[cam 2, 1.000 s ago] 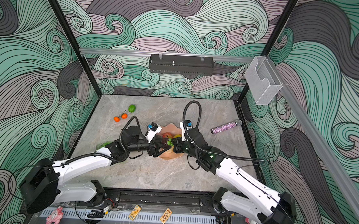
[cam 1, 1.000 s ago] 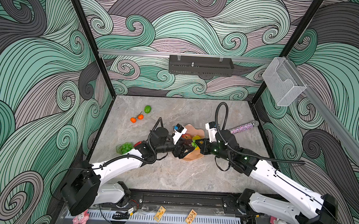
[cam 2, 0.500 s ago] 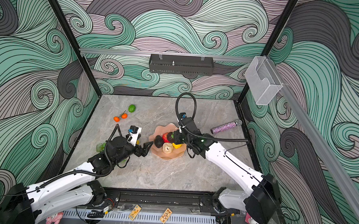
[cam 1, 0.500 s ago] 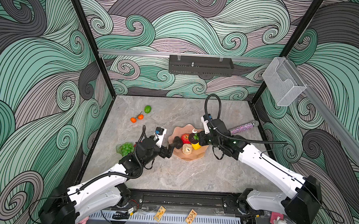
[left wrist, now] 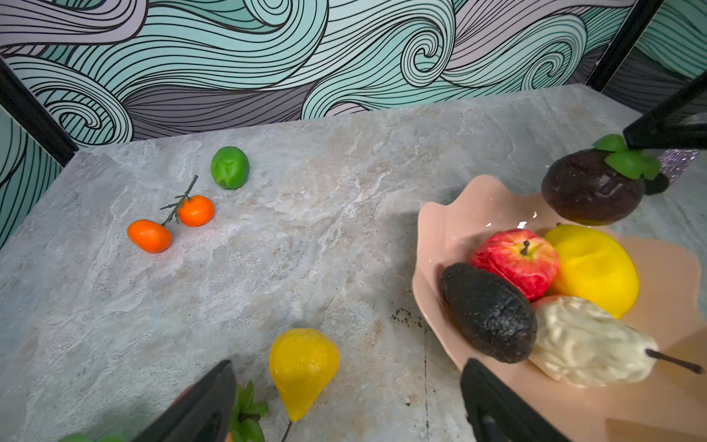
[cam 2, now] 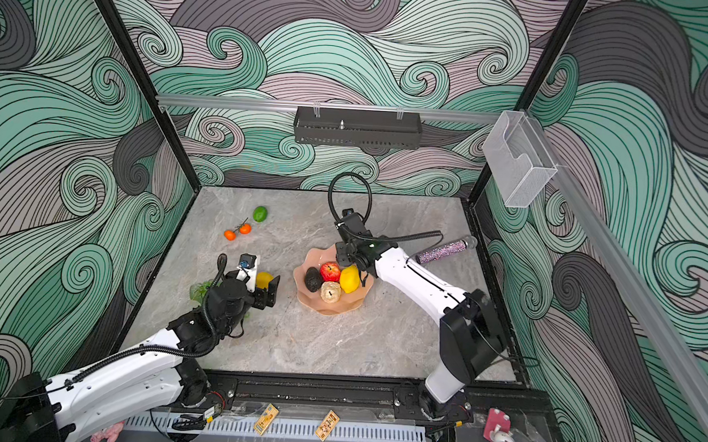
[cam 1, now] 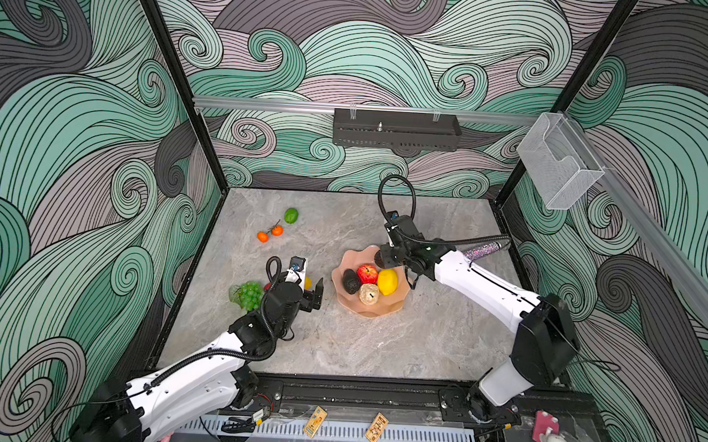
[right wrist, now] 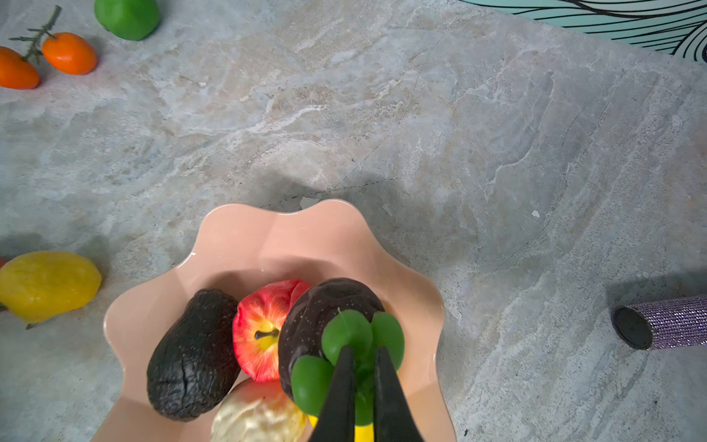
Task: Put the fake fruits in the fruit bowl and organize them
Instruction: 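Lower the mangosteen into the bowl with the right gripper while left withdraws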
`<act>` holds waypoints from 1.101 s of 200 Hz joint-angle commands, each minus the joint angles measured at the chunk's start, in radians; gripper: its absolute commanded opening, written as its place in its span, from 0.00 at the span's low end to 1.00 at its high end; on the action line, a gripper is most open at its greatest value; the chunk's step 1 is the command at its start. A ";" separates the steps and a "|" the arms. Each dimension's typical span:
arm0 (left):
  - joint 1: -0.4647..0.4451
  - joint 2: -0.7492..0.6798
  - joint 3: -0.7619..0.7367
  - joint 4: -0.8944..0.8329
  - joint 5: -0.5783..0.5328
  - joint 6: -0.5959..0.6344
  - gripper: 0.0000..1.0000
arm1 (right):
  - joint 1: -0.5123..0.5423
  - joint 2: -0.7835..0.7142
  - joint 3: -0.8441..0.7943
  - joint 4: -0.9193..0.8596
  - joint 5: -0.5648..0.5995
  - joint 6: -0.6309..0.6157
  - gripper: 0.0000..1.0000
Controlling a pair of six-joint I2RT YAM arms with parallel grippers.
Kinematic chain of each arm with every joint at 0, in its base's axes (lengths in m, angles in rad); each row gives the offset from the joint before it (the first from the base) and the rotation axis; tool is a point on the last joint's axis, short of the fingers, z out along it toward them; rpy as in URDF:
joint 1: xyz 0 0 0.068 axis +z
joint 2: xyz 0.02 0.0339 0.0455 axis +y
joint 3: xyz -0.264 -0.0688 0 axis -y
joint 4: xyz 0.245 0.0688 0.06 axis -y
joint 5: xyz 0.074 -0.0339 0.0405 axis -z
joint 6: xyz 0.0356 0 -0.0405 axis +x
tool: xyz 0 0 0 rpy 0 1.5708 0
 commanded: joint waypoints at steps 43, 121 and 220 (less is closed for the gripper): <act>0.007 -0.019 -0.019 0.033 -0.022 0.022 0.93 | -0.011 0.136 0.130 -0.069 0.060 -0.025 0.05; 0.007 0.044 0.002 0.045 0.022 0.026 0.94 | -0.011 0.196 0.147 -0.094 0.051 -0.020 0.09; 0.007 0.048 0.004 0.042 0.009 0.024 0.94 | -0.011 0.192 0.155 -0.100 0.044 -0.015 0.27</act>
